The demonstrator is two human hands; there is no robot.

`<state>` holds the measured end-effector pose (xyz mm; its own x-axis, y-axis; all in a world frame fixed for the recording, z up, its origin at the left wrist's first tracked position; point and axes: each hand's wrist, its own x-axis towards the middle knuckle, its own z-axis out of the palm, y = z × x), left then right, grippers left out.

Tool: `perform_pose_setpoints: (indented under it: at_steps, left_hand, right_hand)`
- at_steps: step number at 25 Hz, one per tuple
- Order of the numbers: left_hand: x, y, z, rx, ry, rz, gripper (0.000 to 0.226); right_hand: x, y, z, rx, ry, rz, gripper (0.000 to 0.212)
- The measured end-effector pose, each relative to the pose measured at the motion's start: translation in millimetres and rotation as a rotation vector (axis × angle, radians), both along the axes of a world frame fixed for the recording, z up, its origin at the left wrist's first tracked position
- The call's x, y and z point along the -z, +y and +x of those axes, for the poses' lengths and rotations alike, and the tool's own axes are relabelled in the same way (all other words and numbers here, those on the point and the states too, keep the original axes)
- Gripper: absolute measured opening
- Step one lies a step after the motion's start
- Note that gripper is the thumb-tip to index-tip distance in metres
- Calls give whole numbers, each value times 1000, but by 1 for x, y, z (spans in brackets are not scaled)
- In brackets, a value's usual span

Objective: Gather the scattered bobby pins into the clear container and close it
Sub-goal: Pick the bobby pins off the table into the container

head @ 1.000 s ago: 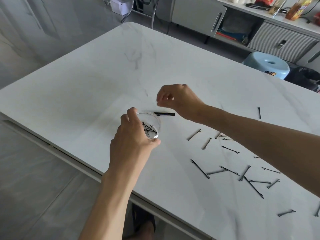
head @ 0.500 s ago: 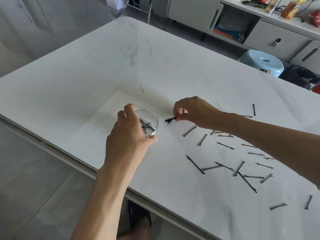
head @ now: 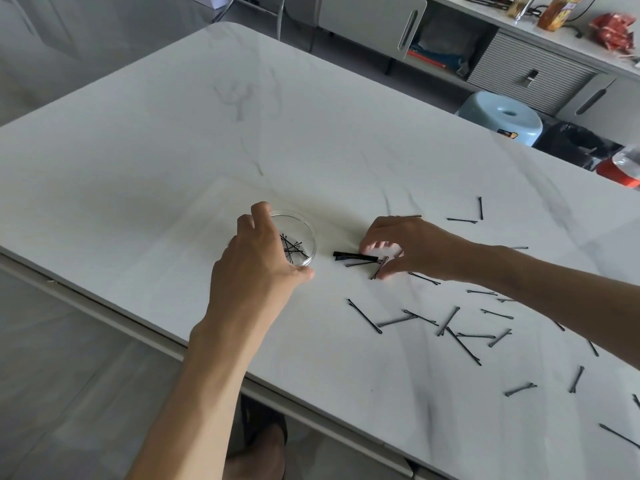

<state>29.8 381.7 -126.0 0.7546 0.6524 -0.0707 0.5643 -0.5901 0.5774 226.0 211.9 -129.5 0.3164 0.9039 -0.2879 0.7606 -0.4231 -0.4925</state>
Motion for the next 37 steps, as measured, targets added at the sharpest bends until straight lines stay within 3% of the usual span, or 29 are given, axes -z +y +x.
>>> perform_pose_setpoints:
  at_steps: [5,10,12,14,16,19,21,25,27,30,33,35,37]
  left_hand:
    - [2,-3,2,14,-4,5,81]
    - [2,-4,4,5,-1,18,81]
    - [2,-5,4,7,0,18,82]
    - [2,-5,5,7,-3,14,82]
    - [2,-6,5,8,-2,22,83]
    - [2,-7,5,23,-10,15,86]
    - [2,-7,6,41,-21,4,84]
    - [1,-8,5,45,-39,-9,86]
    - [2,-8,4,52,-52,-13,85]
    - [4,-6,3,55,-66,-30,80]
    - [5,-5,3,61,-51,-6,84]
    - [5,-5,3,66,-44,0,83]
    - [5,-5,3,73,-46,5,82]
  right_hand:
    - [7,7,-11,5,-146,75,5]
    - [16,6,-30,-197,-621,2,20]
    - [18,5,-34,-239,-696,-32,20]
    - [17,5,-36,-199,-643,-42,18]
    - [9,6,-34,-13,-484,3,16]
    - [-18,17,-29,124,-343,210,9]
    - [-39,34,-31,-32,-431,249,5]
    - [-52,77,-52,-399,-622,40,10]
    - [-48,91,-61,-451,-605,-11,13]
    - [-47,87,-64,-241,-266,130,12]
    - [-39,58,-62,120,-139,397,10]
    - [-26,30,-68,302,-168,291,11]
    - [-10,4,-82,337,-190,-11,18]
